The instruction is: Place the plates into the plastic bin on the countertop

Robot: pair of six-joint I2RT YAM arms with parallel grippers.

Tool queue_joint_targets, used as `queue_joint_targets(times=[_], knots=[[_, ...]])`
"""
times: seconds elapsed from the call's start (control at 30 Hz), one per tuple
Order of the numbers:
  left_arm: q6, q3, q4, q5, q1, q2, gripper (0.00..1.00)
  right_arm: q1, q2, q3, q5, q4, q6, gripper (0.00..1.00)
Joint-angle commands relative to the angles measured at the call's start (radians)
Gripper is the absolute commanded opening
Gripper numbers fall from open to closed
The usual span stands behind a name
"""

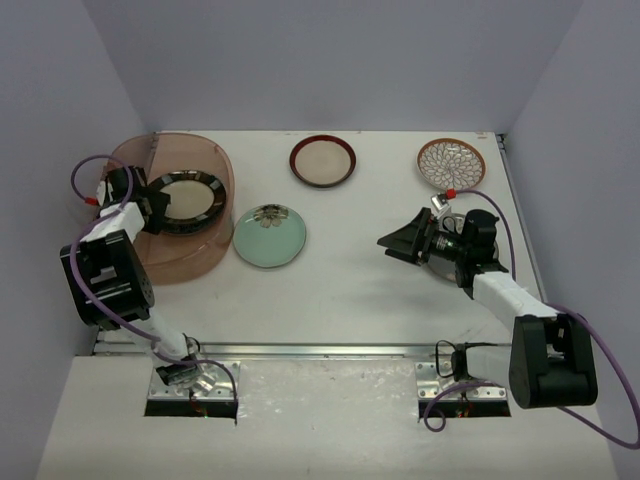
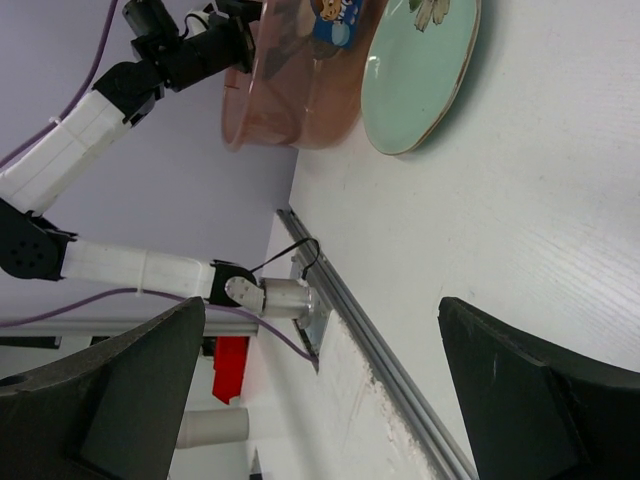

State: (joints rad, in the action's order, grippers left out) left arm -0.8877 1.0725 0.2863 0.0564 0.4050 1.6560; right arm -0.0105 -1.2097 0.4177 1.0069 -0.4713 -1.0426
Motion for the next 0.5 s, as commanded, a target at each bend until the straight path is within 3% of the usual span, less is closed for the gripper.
queue_joint_targets(times=[0.0,0.03,0.07,0.3,0.47], knots=[[0.006,0.053,-0.019,0.044,-0.034,0.002,0.81,-0.002,-0.001,-0.005,0.012,-0.056,0.003,0.99],[0.007,0.056,-0.007,0.048,-0.035,0.005,0.86,-0.002,0.001,-0.006,0.01,-0.058,0.003,0.99],[0.016,0.059,-0.001,0.049,-0.038,0.007,0.99,0.0,-0.001,-0.005,0.01,-0.056,0.004,0.99],[0.059,0.222,0.242,0.16,-0.082,0.038,1.0,-0.001,-0.005,-0.003,-0.004,-0.043,0.012,0.99],[0.06,0.216,0.354,0.206,-0.087,-0.079,1.0,0.0,0.021,0.043,-0.082,0.124,0.101,0.99]])
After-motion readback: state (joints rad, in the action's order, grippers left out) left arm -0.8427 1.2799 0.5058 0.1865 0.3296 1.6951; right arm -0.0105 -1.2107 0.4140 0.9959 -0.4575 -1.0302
